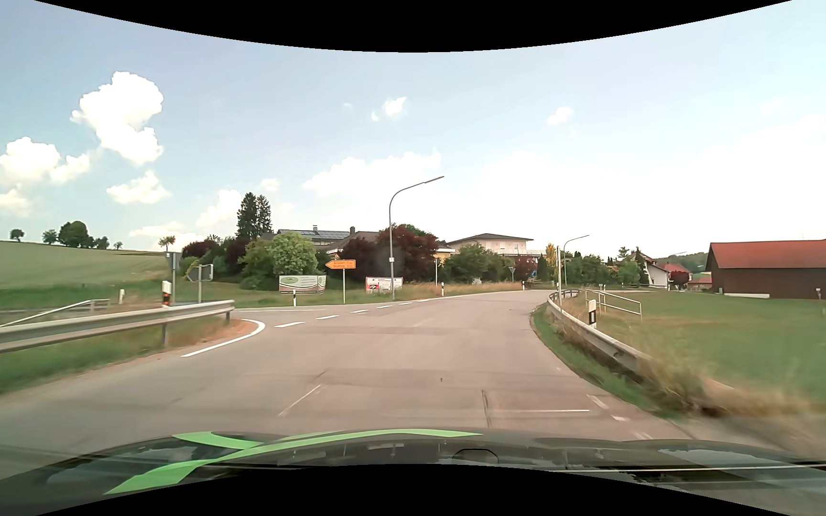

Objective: Follow the waypoints while adhering to traffic rules and regulations

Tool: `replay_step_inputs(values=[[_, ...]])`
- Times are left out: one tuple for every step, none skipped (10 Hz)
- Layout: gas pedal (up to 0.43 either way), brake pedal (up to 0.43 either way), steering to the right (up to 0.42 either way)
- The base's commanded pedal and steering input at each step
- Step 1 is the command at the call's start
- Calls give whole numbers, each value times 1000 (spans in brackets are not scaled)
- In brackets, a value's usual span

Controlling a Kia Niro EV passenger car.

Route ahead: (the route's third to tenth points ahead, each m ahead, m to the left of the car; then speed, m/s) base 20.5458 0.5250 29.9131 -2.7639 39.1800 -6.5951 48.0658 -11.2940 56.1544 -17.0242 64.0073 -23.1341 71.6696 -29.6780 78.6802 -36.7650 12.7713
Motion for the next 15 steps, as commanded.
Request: replay_step_inputs(values=[[79, 0, 43], [79, 0, 47], [79, 0, 49], [79, 0, 49], [118, 0, 49], [130, 0, 49], [130, 0, 49], [150, 0, 52], [150, 0, 55], [157, 0, 57], [157, 0, 57], [169, 0, 57], [169, 0, 57], [177, 0, 57], [177, 0, 57]])
